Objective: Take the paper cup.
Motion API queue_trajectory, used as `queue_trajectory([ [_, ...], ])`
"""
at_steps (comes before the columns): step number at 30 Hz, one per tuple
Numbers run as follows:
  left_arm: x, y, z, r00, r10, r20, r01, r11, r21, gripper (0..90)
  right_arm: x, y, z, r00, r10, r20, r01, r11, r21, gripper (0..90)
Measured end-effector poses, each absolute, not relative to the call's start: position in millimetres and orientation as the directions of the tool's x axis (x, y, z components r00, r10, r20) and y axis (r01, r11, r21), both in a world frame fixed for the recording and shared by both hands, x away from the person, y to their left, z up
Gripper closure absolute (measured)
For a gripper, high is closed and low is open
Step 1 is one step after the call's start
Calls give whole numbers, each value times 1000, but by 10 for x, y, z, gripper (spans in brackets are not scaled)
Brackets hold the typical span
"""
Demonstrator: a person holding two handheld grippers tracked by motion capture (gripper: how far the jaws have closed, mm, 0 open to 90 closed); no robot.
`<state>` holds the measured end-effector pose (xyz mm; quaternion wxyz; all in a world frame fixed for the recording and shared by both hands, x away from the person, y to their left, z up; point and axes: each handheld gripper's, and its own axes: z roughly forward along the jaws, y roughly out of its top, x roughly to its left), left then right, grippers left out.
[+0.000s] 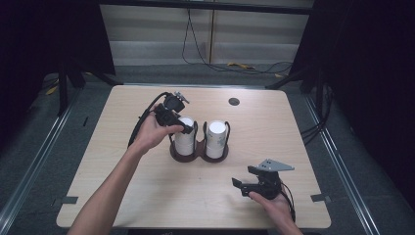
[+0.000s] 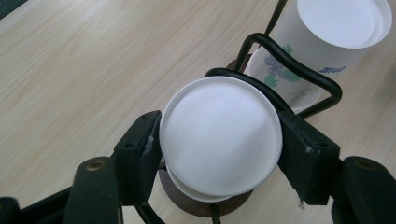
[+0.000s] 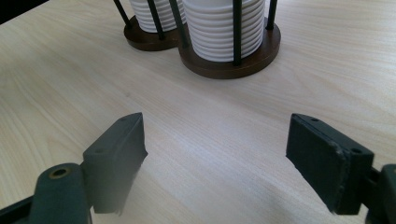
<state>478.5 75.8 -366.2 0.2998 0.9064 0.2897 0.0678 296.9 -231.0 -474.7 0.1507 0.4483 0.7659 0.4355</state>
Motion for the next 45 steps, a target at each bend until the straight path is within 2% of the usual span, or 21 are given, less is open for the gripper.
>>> queue_trajectory([
  [33,4702,836,-3470,823,567,-42,454,-611,649,365,2972,-2310,-4748,-547,820,170,564,211,798,197],
  [45,4722,954,-3410,819,568,-82,462,-567,682,366,2974,-2308,-4752,-552,816,174,564,212,798,197],
])
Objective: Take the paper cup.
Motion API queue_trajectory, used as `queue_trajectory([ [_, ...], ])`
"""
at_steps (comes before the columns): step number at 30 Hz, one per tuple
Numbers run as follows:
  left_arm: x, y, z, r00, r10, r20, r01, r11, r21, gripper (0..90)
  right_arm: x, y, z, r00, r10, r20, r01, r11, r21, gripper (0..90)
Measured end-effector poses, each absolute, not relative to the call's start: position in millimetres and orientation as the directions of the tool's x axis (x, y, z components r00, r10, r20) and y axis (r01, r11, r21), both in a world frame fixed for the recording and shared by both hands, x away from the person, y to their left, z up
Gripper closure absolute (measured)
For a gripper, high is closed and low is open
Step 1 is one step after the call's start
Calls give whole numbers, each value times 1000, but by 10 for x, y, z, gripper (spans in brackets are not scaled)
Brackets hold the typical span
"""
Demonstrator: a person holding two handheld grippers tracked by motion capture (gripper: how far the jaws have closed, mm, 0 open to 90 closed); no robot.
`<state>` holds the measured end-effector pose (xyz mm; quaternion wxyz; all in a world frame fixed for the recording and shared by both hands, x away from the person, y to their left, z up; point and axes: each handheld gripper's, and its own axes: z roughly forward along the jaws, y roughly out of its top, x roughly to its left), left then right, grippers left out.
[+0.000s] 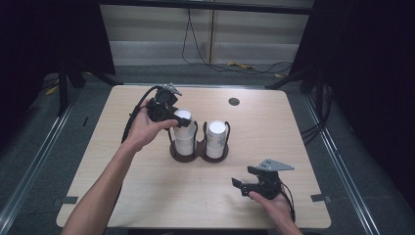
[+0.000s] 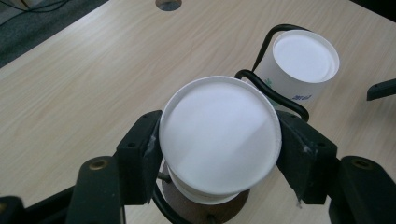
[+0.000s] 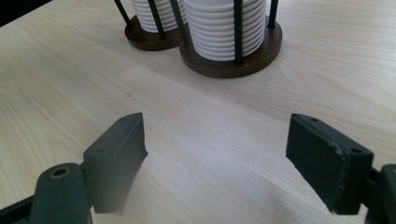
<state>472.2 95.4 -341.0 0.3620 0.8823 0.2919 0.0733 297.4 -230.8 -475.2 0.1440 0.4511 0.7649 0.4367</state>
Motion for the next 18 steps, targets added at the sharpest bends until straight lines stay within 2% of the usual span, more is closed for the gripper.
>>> queue_trajectory([
  [18,4673,1019,-3361,815,576,-69,438,-532,725,367,2974,-2291,-4756,-556,811,182,568,211,795,200],
])
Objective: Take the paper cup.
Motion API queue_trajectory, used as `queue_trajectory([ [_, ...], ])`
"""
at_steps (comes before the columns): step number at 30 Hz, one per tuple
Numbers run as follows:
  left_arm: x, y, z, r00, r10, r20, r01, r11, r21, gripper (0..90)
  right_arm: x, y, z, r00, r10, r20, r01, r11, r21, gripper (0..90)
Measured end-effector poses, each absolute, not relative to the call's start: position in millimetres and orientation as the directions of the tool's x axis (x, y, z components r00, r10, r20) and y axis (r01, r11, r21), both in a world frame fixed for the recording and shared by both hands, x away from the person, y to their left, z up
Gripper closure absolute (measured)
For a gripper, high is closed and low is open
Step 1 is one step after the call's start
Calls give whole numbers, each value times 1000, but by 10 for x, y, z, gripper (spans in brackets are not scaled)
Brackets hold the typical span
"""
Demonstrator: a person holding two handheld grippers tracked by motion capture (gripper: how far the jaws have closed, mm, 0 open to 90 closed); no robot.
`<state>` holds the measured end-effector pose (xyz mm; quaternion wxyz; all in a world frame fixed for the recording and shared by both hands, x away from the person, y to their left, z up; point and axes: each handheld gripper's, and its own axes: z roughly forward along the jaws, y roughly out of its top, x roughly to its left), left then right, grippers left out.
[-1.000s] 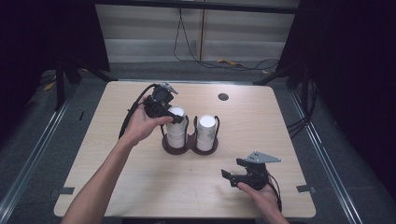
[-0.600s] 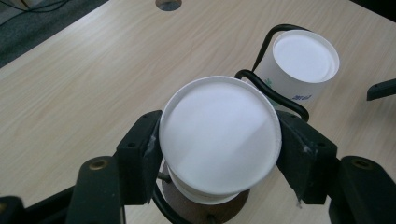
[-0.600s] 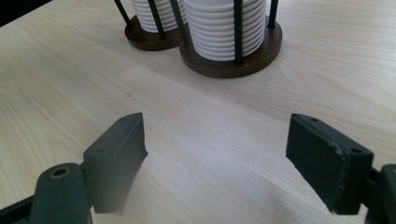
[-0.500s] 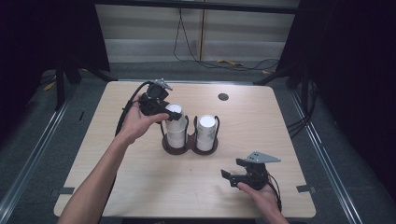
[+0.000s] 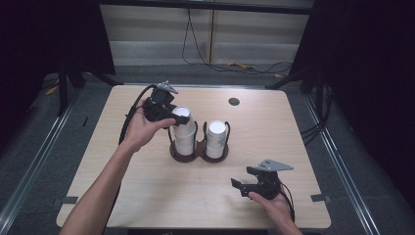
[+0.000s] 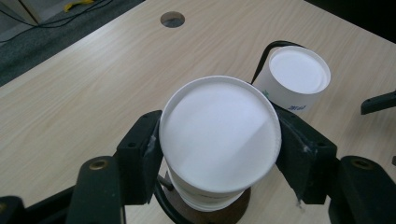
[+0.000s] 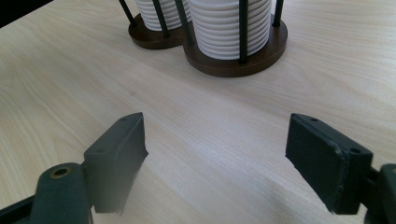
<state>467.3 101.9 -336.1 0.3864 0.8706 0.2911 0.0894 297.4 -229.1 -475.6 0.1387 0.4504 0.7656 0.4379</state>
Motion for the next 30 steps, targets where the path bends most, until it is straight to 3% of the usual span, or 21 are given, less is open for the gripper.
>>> queue_trajectory([
  [30,4492,1277,-3198,819,569,-74,378,-438,815,367,2974,-2298,-4752,-558,810,179,565,213,797,200],
])
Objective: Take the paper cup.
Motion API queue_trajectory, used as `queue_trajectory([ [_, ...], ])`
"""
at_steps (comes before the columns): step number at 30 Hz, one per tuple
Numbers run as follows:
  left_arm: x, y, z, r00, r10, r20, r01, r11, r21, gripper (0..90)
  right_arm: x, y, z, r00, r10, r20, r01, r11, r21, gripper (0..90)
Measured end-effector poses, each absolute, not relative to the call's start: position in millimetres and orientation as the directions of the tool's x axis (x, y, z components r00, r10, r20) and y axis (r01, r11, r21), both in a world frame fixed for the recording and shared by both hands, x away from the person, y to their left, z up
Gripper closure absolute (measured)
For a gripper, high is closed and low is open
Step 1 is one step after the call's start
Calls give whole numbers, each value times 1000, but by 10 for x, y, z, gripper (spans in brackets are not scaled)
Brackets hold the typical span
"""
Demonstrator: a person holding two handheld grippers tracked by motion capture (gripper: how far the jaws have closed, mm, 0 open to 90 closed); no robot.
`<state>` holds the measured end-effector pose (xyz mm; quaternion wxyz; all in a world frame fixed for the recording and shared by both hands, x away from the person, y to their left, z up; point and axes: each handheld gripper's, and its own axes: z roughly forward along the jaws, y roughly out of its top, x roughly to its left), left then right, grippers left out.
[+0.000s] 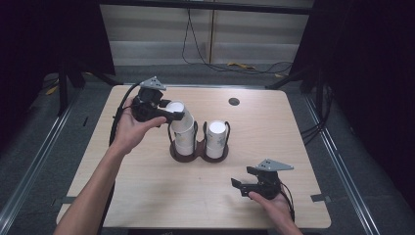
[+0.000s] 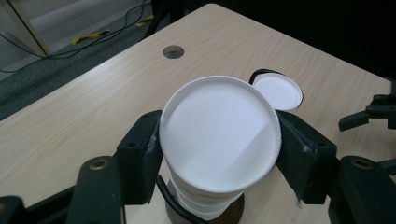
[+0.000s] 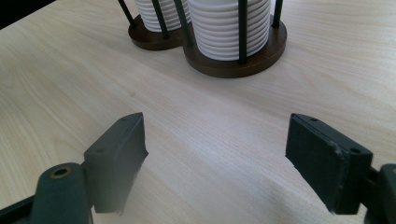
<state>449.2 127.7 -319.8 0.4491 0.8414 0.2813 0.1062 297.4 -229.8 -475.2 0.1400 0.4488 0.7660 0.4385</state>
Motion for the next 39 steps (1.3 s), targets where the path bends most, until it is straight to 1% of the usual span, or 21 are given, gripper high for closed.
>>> queue_trajectory([
  [4,4440,1328,-3217,827,556,-86,370,-422,828,367,2975,-2295,-4754,-555,811,184,568,208,796,200],
  [13,4305,1356,-3246,840,538,-74,352,-436,828,367,2974,-2291,-4753,-555,812,180,568,212,796,201],
  [20,4164,1360,-3258,864,497,-76,322,-432,842,367,2970,-2290,-4751,-559,808,183,563,209,799,205],
  [23,4140,1355,-3278,864,498,-71,319,-434,843,367,2964,-2286,-4744,-567,803,185,556,207,805,205],
  [26,4109,1371,-3347,872,480,-92,321,-421,848,367,2957,-2285,-4737,-572,798,189,550,203,810,205],
  [30,4041,1385,-3393,878,468,-96,315,-415,853,367,2956,-2284,-4734,-579,792,192,544,200,815,205],
  [31,4041,1385,-3393,878,468,-96,315,-415,853,367,2956,-2284,-4734,-579,792,192,544,200,815,205],
  [32,3966,1385,-3385,874,480,-72,300,-419,857,367,2953,-2278,-4732,-578,792,195,544,196,816,204],
  [33,3935,1383,-3374,877,475,-67,294,-421,858,367,2952,-2274,-4732,-579,792,196,544,196,816,205],
  [39,3862,1387,-3388,884,461,-76,290,-414,863,367,2948,-2258,-4728,-587,786,194,540,201,817,205],
])
